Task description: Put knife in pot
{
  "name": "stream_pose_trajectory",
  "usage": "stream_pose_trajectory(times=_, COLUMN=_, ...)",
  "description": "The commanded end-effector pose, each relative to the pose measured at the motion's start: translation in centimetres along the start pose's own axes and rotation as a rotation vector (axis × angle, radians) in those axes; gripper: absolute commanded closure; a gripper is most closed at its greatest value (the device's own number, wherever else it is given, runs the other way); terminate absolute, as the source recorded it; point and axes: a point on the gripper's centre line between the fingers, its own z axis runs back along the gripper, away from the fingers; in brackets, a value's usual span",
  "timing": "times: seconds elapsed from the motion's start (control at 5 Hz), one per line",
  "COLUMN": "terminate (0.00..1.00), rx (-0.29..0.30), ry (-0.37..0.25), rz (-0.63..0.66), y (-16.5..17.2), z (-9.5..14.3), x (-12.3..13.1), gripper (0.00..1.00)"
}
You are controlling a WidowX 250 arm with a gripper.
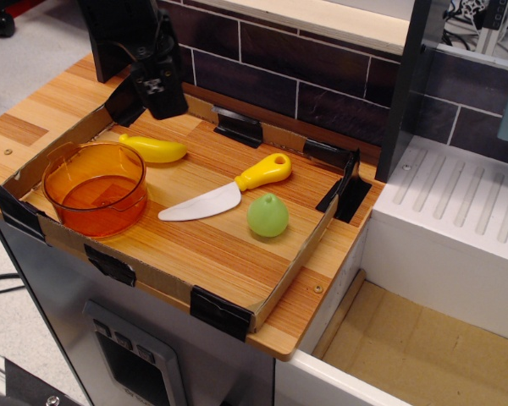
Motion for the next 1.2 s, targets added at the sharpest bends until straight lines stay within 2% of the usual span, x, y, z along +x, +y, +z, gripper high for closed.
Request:
stream_pose_trajectory(times=0.0, terminate=0.00, rx=-0.100, ry=0.033, rz=0.171, y=-1.1, z=-0.6, x=-3.3, gripper=0.00)
stream_pose_trajectory(times=0.2, terminate=0.00, rx=-0.076, ry=0.016, rz=0.220, y=-1.1, z=-2.1, x=-5.2, gripper=0.00)
stream_pose_trajectory(times=0.4, terminate=0.00, rx=-0.066, ry=-0.038, rz=0.284, y=-0.9, z=-3.9, x=-6.7, gripper=0.00)
stream_pose_trajectory(times=0.6, terminate=0.00, rx=-0.066, ry=-0.095, rz=0.330, y=-0.3, z=-5.8, x=-7.2, gripper=0.00)
stream_pose_trajectory(times=0.8, terminate=0.00, rx=-0.099, ry=-0.123, rz=0.354, y=0.3, z=-7.4, x=-6.9, gripper=0.00)
stream_pose_trajectory(times=1.0, terminate=0.00, rx=-0.089, ry=-0.157, rz=0.370, y=0.7, z=-9.1, x=-6.9, gripper=0.00)
